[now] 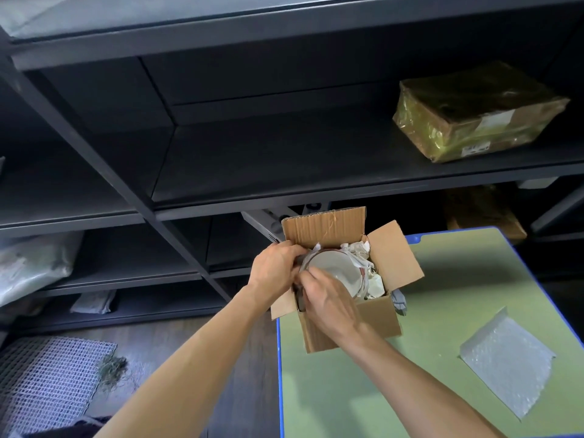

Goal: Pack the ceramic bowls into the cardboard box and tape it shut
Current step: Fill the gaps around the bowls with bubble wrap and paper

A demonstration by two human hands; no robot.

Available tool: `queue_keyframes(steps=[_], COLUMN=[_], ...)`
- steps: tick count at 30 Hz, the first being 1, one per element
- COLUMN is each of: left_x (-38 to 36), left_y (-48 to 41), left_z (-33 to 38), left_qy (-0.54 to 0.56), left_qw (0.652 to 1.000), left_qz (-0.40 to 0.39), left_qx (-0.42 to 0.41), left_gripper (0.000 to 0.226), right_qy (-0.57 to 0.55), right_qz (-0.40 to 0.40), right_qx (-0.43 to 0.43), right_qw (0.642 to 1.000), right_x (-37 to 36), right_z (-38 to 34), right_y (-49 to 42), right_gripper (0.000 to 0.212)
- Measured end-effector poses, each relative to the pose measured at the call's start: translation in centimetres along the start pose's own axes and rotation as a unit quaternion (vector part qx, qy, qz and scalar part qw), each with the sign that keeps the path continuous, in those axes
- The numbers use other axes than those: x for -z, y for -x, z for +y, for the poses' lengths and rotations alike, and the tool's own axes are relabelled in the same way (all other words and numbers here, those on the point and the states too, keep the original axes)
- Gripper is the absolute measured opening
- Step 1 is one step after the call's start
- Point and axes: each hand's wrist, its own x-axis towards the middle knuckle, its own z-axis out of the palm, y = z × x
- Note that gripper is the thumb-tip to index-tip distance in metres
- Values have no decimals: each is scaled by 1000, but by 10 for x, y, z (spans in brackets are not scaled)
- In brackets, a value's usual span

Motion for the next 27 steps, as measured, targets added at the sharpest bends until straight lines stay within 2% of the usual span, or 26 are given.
queue_keyframes(steps=[6, 10, 15, 18, 22, 24, 27], left_x=[3, 2, 1, -7, -17, -24, -39], left_y=[-3, 9, 35, 51, 66, 70, 71], left_z=[5, 4, 7, 20, 64, 90, 123], left_qy=[-27, 22, 107, 121, 135, 137, 144], left_qw=[999, 1000, 990, 987, 987, 987, 986], left_qz=[-22, 13, 87, 98, 82, 68, 47], left_qx=[-4, -17, 17, 36, -33, -54, -73], left_gripper=[22, 25, 20, 15, 19, 25, 15], right_qy=[-15, -32, -50, -43, -57, -56, -53], right_qz=[-7, -32, -8, 8, 30, 29, 28], right_qx=[-5, 1, 4, 7, 15, 9, -13], right_qw=[1000, 999, 999, 999, 998, 998, 998], right_x=[7, 13, 27, 37, 57, 71, 86], right_z=[1, 6, 21, 36, 54, 63, 86], right_y=[5, 12, 31, 43, 64, 77, 93], right_gripper=[17, 14, 26, 24, 24, 15, 8])
